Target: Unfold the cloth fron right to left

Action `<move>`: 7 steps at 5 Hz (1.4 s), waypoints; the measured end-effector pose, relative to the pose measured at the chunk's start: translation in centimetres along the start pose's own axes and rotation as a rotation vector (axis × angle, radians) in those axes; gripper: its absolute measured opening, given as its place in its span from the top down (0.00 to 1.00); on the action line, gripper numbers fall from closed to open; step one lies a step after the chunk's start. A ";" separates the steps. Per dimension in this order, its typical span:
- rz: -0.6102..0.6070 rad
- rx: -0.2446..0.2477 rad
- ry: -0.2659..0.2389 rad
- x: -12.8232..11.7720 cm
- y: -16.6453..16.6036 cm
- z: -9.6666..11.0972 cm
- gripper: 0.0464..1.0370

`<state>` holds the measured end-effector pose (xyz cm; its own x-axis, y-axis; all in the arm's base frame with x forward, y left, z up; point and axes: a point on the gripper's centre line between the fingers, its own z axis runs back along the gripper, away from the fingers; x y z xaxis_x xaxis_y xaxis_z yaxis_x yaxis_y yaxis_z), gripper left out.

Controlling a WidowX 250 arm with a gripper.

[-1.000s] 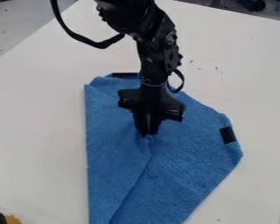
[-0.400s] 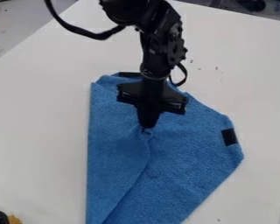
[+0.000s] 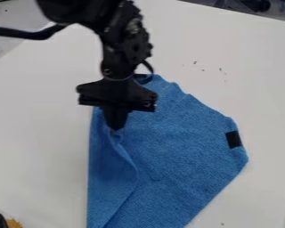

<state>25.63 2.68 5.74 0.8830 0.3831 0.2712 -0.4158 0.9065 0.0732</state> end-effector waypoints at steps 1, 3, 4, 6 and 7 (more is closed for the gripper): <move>0.070 0.035 -0.006 -1.3 4.4 -0.2 0.99; 0.130 0.067 -0.012 -2.5 11.1 -1.3 0.99; 0.123 0.055 -0.008 -2.9 12.3 -2.1 0.99; 0.088 0.016 0.014 -3.6 13.9 -3.4 0.80; 0.021 0.069 0.029 -2.8 15.1 -2.9 0.53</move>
<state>17.52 15.77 3.34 0.8797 0.4074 0.2451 -0.4470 0.8844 0.1342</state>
